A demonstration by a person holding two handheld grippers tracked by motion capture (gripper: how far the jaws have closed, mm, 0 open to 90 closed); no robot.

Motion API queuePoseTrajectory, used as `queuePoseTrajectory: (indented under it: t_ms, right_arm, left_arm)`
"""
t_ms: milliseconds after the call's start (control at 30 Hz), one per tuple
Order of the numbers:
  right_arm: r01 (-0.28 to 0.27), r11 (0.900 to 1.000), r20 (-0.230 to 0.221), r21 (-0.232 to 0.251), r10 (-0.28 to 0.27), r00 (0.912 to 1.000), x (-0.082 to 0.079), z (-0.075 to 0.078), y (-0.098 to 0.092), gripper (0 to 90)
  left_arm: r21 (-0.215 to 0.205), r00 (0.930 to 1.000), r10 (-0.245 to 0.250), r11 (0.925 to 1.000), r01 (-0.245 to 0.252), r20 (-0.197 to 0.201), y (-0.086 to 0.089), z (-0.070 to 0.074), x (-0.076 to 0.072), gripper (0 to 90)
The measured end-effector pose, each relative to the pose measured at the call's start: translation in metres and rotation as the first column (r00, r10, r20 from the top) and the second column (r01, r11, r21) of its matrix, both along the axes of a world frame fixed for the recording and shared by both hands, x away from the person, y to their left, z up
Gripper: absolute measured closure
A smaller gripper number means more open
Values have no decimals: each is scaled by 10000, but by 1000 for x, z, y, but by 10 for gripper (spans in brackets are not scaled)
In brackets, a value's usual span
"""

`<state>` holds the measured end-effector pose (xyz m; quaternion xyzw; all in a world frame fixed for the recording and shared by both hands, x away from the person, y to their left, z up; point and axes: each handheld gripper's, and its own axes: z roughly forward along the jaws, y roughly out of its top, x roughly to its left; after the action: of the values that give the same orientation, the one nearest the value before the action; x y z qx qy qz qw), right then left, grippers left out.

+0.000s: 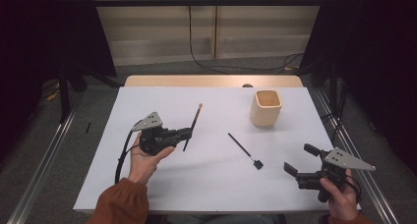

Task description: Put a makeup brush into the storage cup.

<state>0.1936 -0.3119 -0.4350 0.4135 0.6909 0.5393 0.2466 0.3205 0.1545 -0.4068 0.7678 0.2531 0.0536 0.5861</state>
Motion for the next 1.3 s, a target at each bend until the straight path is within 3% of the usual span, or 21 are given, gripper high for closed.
queuePoseTrajectory:
  t_ms: [133,267,567,633,700,800,867,933,1100,1267,1300]
  right_arm:
    - [-18,10000,71,-54,19,10000,0,0,1,0]
    - [-234,9997,105,-46,234,9997,1,0,5,0]
    - [-560,9983,207,190,556,9982,1,2,15,0]
    - [-858,9958,229,324,851,9961,3,5,22,0]
    - [-1304,9908,288,361,1294,9912,4,8,28,0]
    - [-2104,9768,472,391,2085,9769,5,12,36,0]
    - [-2116,9769,497,303,2099,9765,6,14,42,0]
    - [-2355,9706,417,503,2336,9714,8,15,46,0]
    - [-2633,9636,531,465,2608,9639,17,19,62,6]
    - [-3324,9418,493,510,3301,9427,27,24,82,8]
    - [-3324,9418,493,510,3301,9427,27,24,82,8]
  left_arm:
    - [289,9987,-420,9987,412,298,0,1,-13,840]
    - [127,9978,-582,9982,579,304,2,4,-21,839]
    - [-208,9992,-245,9995,252,301,7,6,-22,840]
    - [-256,9993,-273,9993,280,262,4,5,-23,839]
    - [-250,9993,-270,9993,277,270,2,5,-23,839]
    - [-220,9988,-404,9989,410,283,-3,3,-25,839]
    - [-237,9986,-476,9986,482,234,-4,2,-25,839]
    - [-225,9984,-508,9984,514,256,-7,0,-26,839]
    - [-109,9967,-773,9969,776,260,-15,-1,-28,839]
    - [-116,9957,-905,9958,908,218,-20,-2,-29,839]
    - [-67,9952,-954,9954,956,226,-20,-2,-29,839]
